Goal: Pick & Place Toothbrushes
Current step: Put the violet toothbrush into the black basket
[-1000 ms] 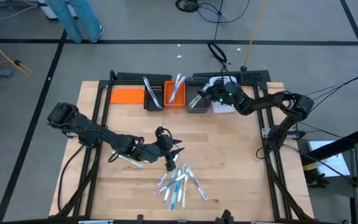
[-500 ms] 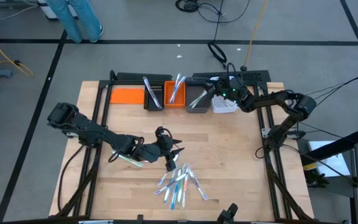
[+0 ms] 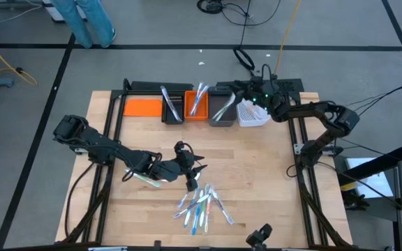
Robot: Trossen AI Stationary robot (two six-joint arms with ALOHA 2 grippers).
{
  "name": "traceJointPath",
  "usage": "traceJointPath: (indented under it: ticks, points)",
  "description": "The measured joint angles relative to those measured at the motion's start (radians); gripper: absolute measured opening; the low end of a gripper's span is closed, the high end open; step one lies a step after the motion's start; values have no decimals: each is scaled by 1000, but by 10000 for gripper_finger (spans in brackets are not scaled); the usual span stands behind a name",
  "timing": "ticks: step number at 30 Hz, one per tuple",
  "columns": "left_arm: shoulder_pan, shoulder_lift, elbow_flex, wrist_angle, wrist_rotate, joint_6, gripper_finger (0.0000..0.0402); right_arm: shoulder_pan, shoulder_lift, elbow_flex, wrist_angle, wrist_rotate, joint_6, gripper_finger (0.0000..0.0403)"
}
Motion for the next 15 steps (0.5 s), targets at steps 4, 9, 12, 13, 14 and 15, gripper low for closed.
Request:
traceJointPath:
  ticks: [4, 9, 12, 13, 14, 15]
  points:
    - [0, 0, 0, -1, 0, 0, 150, 14, -47, 13, -59, -14, -8, 203]
    - [0, 0, 0, -7, 0, 2, 150, 60, -90, 13, -211, -102, -29, 203]
    - [0, 0, 0, -11, 0, 6, 150, 113, -106, 13, -292, -203, -30, 203]
    - [0, 0, 0, -17, -1, 6, 150, 134, -112, 13, -312, -226, -32, 203]
    - [0, 0, 0, -22, -1, 6, 150, 160, -116, 13, -332, -240, -40, 203]
    - [0, 0, 0, -26, -1, 6, 150, 187, -118, 13, -352, -243, -55, 203]
